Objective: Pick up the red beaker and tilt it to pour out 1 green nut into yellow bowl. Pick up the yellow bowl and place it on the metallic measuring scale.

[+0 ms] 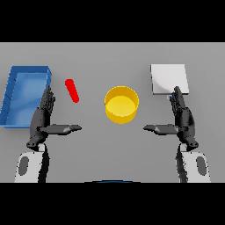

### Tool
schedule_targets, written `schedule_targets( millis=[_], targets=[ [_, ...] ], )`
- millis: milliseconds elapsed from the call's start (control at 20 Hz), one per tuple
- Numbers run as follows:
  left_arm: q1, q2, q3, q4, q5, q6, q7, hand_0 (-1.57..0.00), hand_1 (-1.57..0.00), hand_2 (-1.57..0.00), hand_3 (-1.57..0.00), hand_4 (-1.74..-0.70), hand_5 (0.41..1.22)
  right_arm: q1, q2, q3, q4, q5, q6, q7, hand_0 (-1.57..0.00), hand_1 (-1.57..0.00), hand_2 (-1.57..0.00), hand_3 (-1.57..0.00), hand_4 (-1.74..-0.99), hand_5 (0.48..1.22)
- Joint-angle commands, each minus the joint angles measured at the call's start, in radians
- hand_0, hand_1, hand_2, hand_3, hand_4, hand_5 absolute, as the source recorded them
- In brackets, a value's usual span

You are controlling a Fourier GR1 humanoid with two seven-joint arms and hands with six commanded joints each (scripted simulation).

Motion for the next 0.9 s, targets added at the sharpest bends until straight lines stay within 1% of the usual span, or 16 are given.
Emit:
schedule_targets(
  millis=[0, 250, 300, 350, 400, 500, 550, 650, 700, 750, 800, 850],
  targets=[
    [-0.001, 0.003, 0.003, 0.001, 0.003, -0.001, 0.000, 0.00, 0.00, 0.00, 0.00, -1.15, 0.599, 0.002, 0.000, 0.000, -0.001, 0.000, 0.000, -0.001, 0.00, 0.00, 0.00, 0.00, -1.167, 0.599],
    [-0.016, 0.030, 0.028, 0.018, 0.026, -0.018, 0.005, 0.00, 0.00, 0.00, 0.00, -1.15, 0.599, 0.019, 0.004, 0.008, -0.021, -0.001, 0.001, -0.005, 0.00, 0.00, 0.00, 0.00, -1.167, 0.599],
    [0.019, 0.061, 0.004, -0.026, -0.004, -0.034, -0.013, 0.00, 0.00, 0.00, 0.00, -1.15, 0.599, 0.052, -0.039, 0.046, -0.048, 0.115, -0.032, -0.075, 0.00, 0.00, 0.00, 0.00, -1.167, 0.599],
    [0.044, 0.074, -0.020, -0.053, -0.030, -0.042, -0.015, 0.00, 0.00, 0.00, 0.00, -1.16, 0.599, 0.082, -0.056, 0.076, -0.073, 0.191, -0.058, -0.103, 0.00, 0.00, 0.00, 0.00, -1.163, 0.595],
    [0.064, 0.082, -0.036, -0.080, -0.045, -0.046, -0.013, 0.00, 0.00, 0.00, 0.00, -1.16, 0.599, 0.104, -0.066, 0.098, -0.097, 0.238, -0.070, -0.115, 0.00, 0.00, 0.00, 0.00, -1.162, 0.594],
    [0.078, 0.100, -0.040, -0.115, -0.045, -0.053, 0.017, 0.00, 0.00, 0.00, 0.00, -1.16, 0.599, 0.119, -0.065, 0.122, -0.111, 0.287, -0.086, -0.091, 0.00, 0.00, 0.00, 0.00, -1.159, 0.590],
    [0.076, 0.102, -0.048, -0.111, -0.057, -0.053, 0.034, 0.00, 0.00, 0.00, 0.00, -1.16, 0.600, 0.131, -0.058, 0.131, -0.123, 0.299, -0.091, -0.093, 0.00, 0.00, 0.00, 0.00, -1.162, 0.591],
    [0.074, 0.107, -0.055, -0.113, -0.072, -0.052, 0.038, 0.00, 0.00, 0.00, 0.00, -1.16, 0.603, 0.127, -0.062, 0.120, -0.129, 0.282, -0.086, -0.077, 0.00, 0.00, 0.00, 0.00, -1.183, 0.596],
    [0.068, 0.110, -0.060, -0.103, -0.085, -0.051, 0.042, 0.00, 0.00, 0.00, 0.00, -1.16, 0.602, 0.131, -0.061, 0.118, -0.138, 0.270, -0.080, -0.082, 0.00, 0.00, 0.00, 0.00, -1.192, 0.600],
    [0.053, 0.112, -0.059, -0.084, -0.090, -0.052, 0.048, 0.00, 0.00, 0.00, 0.00, -1.16, 0.602, 0.117, -0.057, 0.119, -0.130, 0.265, -0.077, -0.069, 0.00, 0.00, 0.00, 0.00, -1.199, 0.603],
    [0.047, 0.098, -0.069, -0.057, -0.106, -0.045, 0.024, 0.00, 0.00, 0.00, 0.00, -1.16, 0.604, 0.130, -0.056, 0.120, -0.127, 0.253, -0.065, -0.084, 0.00, 0.00, 0.00, 0.00, -1.212, 0.607],
    [0.037, 0.090, -0.074, -0.039, -0.114, -0.042, 0.017, 0.00, 0.00, 0.00, 0.00, -1.17, 0.605, 0.138, -0.054, 0.126, -0.143, 0.250, -0.059, -0.101, 0.00, 0.00, 0.00, 0.00, -1.224, 0.611]
  ],
)
